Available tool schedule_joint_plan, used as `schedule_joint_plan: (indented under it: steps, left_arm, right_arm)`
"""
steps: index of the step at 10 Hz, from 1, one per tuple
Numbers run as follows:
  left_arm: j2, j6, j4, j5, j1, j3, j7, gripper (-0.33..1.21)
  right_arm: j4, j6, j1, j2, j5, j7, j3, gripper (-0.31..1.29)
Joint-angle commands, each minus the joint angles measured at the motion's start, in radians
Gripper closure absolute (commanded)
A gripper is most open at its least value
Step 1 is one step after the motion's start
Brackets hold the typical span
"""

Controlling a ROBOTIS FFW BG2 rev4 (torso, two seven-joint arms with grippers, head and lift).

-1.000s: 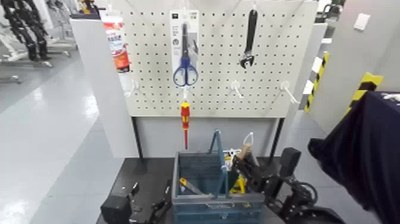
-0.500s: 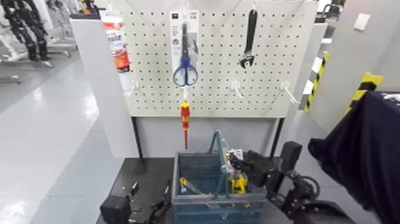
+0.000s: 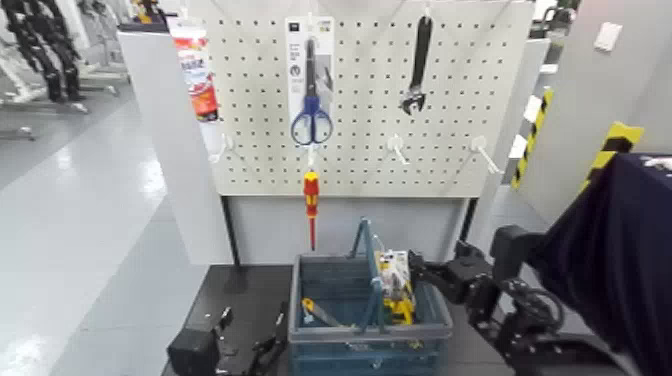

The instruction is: Put the tool with the wooden handle into the crate.

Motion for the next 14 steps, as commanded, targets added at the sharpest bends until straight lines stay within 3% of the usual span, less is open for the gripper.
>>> schedule_joint_plan:
  steps: [1, 3, 5, 9, 11, 14]
  left_arm:
    - [-0.003, 0.003, -0.002, 0.000, 0.005, 0.004, 0.000, 0.26]
    - [-0.003, 0.005, -0.006, 0.000, 0.007, 0.006, 0.000, 0.26]
    - [-0.003, 0.006, -0.006, 0.000, 0.009, 0.006, 0.000, 0.26]
    - [-0.006, 0.005, -0.011, 0.000, 0.013, 0.012, 0.000, 0.26]
    - [-0.006, 0.006, -0.014, -0.002, 0.016, 0.015, 0.000, 0.26]
    - [-0.005, 0.011, -0.017, -0.003, 0.018, 0.015, 0.000, 0.26]
  right_arm:
    - [-0.160, -0.017, 0.111, 0.001, 0.061, -0.097, -0.014, 0.03]
    - [-0.212, -0.053, 0.199, 0.005, 0.070, -0.164, -0.014, 0.05]
    - [-0.259, -0.099, 0.282, 0.018, 0.124, -0.226, -0.012, 0.06]
    - [-0.279, -0.209, 0.421, 0.058, 0.154, -0.252, -0.009, 0.07]
    - [-0.309, -0.220, 0.487, 0.084, 0.176, -0.247, -0.032, 0.07]
    - [-0.310, -0.235, 0.533, 0.088, 0.176, -0.243, -0.020, 0.07]
